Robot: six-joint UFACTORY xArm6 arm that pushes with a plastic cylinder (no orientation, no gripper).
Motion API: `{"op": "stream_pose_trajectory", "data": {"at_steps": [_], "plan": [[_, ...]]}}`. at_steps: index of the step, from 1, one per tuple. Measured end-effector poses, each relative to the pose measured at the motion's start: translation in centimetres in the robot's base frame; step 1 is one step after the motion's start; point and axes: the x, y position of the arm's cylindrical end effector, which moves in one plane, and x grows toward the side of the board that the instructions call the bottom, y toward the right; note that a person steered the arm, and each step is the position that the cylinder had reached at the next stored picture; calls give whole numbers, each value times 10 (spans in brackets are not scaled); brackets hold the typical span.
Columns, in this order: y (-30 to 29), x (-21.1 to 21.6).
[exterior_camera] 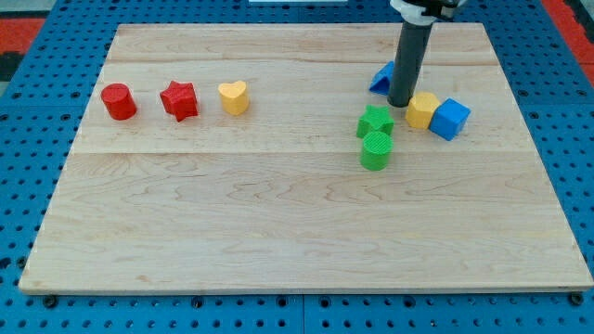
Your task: Push the blue cube into the green star
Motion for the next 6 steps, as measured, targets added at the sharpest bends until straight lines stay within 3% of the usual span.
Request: {"op": "stream_pose_trajectory", "data": {"at_steps": [2,3,4,5,6], "plan": [[101,-2],[147,41],[134,70],[56,74],[102,60]]}}
